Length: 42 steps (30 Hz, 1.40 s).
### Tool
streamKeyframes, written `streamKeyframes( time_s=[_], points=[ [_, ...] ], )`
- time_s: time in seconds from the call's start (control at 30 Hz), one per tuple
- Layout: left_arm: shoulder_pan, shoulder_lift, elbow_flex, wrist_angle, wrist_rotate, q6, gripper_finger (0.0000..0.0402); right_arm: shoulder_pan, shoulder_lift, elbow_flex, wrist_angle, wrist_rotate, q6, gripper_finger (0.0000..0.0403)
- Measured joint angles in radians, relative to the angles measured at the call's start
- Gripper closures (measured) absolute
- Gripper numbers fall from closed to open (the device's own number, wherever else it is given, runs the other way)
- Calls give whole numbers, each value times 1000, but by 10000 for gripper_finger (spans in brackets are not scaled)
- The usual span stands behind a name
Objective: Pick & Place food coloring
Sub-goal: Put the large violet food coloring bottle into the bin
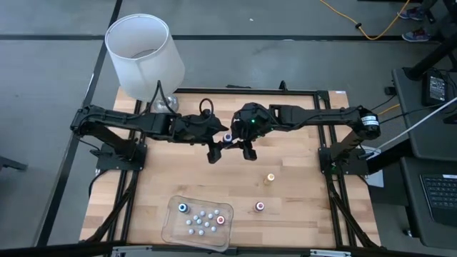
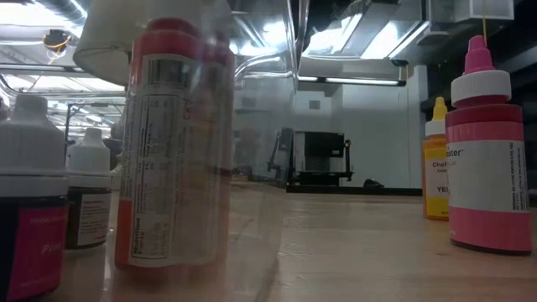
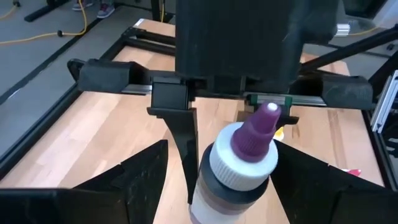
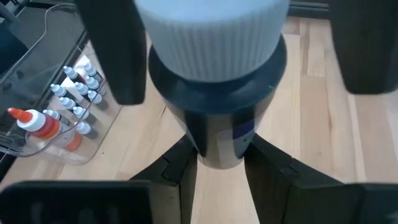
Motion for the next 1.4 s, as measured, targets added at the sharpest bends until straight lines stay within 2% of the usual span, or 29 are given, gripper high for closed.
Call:
streamKeyframes(
  time_s=[0.43,0.9,1.4],
  points=[
    [0,3,0,-16,8,-19,143,0,0,0,3,0,-13,283],
    [0,3,0,-16,5,-20,254,-1,0,0,7,4,-17,281],
    [0,-1,0,-23,5,-19,253,0,-41,16,-15,0,-60,196]
  ],
)
